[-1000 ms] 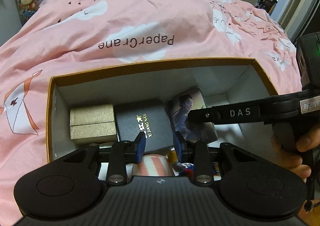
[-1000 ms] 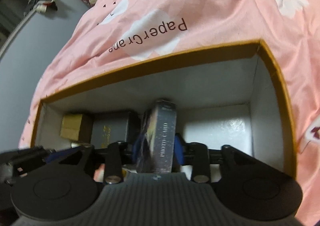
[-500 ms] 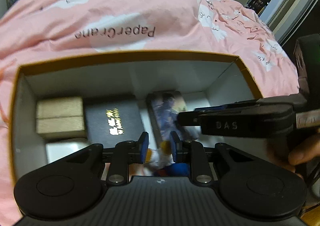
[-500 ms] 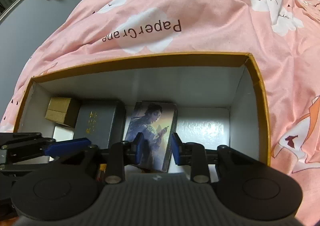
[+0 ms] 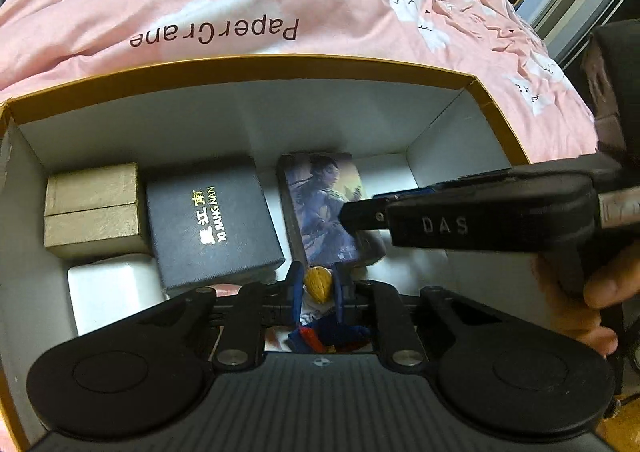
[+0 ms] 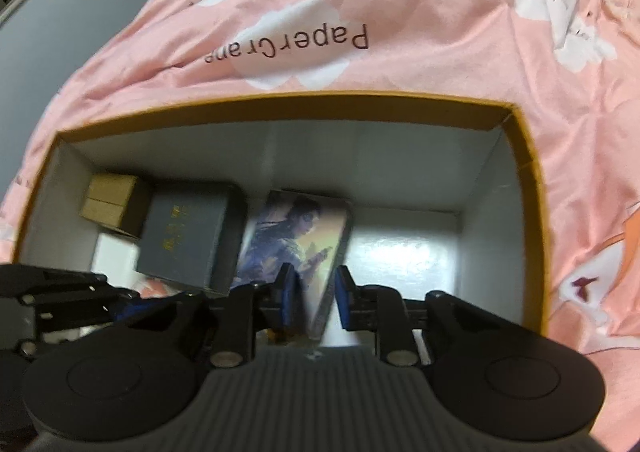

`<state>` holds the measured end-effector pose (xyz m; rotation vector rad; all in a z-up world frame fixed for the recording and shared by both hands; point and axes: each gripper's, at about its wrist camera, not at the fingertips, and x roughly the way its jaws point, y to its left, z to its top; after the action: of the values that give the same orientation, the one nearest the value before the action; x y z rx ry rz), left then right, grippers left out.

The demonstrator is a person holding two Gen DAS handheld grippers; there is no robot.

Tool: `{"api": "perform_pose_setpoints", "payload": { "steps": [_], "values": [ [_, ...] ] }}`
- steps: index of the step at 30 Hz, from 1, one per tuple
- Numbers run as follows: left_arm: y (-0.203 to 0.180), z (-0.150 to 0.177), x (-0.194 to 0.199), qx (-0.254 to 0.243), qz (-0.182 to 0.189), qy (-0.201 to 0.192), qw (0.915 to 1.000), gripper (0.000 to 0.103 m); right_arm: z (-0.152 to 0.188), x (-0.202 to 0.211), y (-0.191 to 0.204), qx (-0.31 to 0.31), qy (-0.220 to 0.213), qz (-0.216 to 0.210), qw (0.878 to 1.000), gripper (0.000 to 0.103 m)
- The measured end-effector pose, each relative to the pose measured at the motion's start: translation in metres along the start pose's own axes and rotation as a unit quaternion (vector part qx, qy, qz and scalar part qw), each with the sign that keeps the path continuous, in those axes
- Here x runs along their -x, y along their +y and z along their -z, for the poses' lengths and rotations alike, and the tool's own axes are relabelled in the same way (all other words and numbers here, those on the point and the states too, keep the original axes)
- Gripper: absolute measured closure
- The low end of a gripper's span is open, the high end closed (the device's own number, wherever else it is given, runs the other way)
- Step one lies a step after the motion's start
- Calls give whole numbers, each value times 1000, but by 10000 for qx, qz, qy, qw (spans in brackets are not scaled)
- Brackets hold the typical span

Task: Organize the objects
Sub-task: 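Lower the photo card box beside the grey box and open the right tool, then withdraw both tools from the orange box toward the remaining items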

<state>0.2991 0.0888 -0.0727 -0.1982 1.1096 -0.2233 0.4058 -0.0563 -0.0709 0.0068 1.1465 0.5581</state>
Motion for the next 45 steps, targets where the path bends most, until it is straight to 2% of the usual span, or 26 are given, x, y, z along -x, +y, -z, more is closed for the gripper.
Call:
{"api": "perform_pose_setpoints", "payload": {
  "steps": [4, 14, 19, 23, 25, 32, 36, 39, 41, 45],
  "values": [
    [2, 2, 2, -8, 67, -28, 10000, 87, -2, -4, 0, -91, -106, -249, 9996, 89],
    [5, -1, -2, 50, 163, 44, 9998, 87, -3, -10, -1, -221, -75, -338, 9992, 88],
    [10, 0, -1, 24, 273, 36, 9996, 87, 6, 4, 4, -116, 31, -267, 9996, 73],
    [7, -1, -4, -64, 198, 58, 9998, 87, 12, 3, 6, -8, 186, -174, 9997, 75],
    [5, -1, -3, -138, 183, 57, 9997, 87, 11, -1, 5, -93, 191, -249, 9995, 79],
    [3, -3, -4, -97, 139, 73, 9998, 87, 8, -12, 4, -280, 217, -348, 9988, 79],
    [1, -3, 2, -56, 99, 28, 9999, 86, 10, -4, 4, -258, 144, -380, 9988, 80],
    [0, 0, 11, -61, 31, -51, 10000, 78, 14, 14, 6, -81, -106, -263, 9996, 78],
    [-3, 3, 22, -77, -25, -228, 9997, 77, 18, 30, 10, 47, -269, -232, 9994, 78],
    [-20, 13, 64, -307, -320, -894, 9950, 77, 37, 70, 20, 307, -671, -145, 9972, 78]
  ]
}}
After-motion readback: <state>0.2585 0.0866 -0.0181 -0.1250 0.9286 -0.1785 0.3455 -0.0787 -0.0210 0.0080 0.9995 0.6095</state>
